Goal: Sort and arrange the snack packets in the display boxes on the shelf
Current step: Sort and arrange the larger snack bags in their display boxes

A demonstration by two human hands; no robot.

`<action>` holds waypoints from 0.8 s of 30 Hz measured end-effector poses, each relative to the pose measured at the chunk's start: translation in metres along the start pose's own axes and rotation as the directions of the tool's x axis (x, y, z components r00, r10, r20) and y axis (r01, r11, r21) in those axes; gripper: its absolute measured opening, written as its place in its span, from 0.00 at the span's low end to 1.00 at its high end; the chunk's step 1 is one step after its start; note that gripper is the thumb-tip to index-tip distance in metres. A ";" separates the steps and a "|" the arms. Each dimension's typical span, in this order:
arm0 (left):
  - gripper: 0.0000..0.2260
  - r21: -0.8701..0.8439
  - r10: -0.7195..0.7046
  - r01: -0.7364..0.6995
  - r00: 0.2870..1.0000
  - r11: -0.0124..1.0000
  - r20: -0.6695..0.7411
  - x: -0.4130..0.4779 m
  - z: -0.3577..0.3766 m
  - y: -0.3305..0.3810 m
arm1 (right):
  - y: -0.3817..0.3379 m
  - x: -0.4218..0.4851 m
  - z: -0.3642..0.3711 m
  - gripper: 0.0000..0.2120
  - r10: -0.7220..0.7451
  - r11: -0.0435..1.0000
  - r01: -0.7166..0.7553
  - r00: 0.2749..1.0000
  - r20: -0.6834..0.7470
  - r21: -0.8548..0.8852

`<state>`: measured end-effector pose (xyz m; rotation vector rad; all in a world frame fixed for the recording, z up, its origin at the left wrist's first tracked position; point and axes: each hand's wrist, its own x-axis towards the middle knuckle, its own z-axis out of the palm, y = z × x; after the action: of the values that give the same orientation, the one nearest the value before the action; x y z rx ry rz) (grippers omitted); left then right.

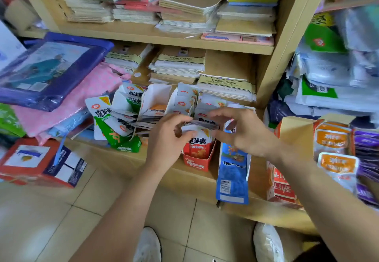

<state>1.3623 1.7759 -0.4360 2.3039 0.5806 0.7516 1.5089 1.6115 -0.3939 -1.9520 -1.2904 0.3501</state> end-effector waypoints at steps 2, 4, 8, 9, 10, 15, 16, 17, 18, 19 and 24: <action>0.17 -0.003 -0.001 0.001 1.000 1.000 -0.014 0.000 0.008 0.005 | 0.005 0.003 0.012 0.16 -0.050 0.996 0.045 0.997 -0.052 -0.081; 0.20 -0.010 0.014 -0.014 1.000 1.000 0.000 0.000 0.009 0.004 | 0.009 0.008 0.016 0.14 -0.071 0.991 0.055 0.989 -0.128 -0.121; 0.22 0.112 0.135 -0.151 0.981 0.982 0.139 -0.009 0.001 0.004 | 0.018 0.014 0.006 0.06 -0.035 0.999 0.037 0.987 -0.157 0.009; 0.24 0.168 0.139 -0.173 0.971 0.971 0.195 -0.012 -0.001 0.005 | 0.021 0.014 0.004 0.06 -0.034 0.999 0.035 0.986 -0.163 0.003; 0.25 0.205 0.137 -0.188 0.962 0.961 0.237 -0.014 -0.002 0.006 | 0.024 0.014 0.003 0.07 -0.044 0.999 0.038 0.982 -0.184 -0.037; 0.10 0.138 0.235 -0.255 0.961 0.957 0.145 -0.027 -0.019 0.009 | 0.036 0.014 0.003 0.06 -0.044 0.995 0.015 0.955 -0.294 -0.102; 0.07 0.134 0.243 -0.262 0.960 0.956 0.139 -0.030 -0.022 0.008 | 0.037 0.015 0.004 0.06 -0.029 0.996 0.001 0.954 -0.300 -0.093; 0.06 0.129 0.237 -0.257 0.960 0.958 0.151 -0.033 -0.025 0.008 | 0.038 0.017 0.005 0.07 -0.011 0.996 -0.015 0.954 -0.300 -0.083; 0.07 0.126 0.226 -0.248 0.960 0.961 0.163 -0.035 -0.026 0.008 | 0.038 0.018 0.005 0.07 0.009 0.997 -0.031 0.954 -0.299 -0.069; 0.08 0.131 0.215 -0.238 0.963 0.962 0.163 -0.037 -0.027 0.009 | 0.037 0.019 0.005 0.07 0.029 0.998 -0.045 0.955 -0.294 -0.049; 0.11 0.200 0.236 -0.253 0.966 0.947 0.105 -0.042 -0.023 0.015 | 0.032 0.014 0.002 0.09 0.007 1.000 -0.010 0.988 -0.152 -0.017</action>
<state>1.3196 1.7515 -0.4269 2.6251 0.3550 0.7371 1.5359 1.6179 -0.4155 -1.9592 -1.1908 0.1900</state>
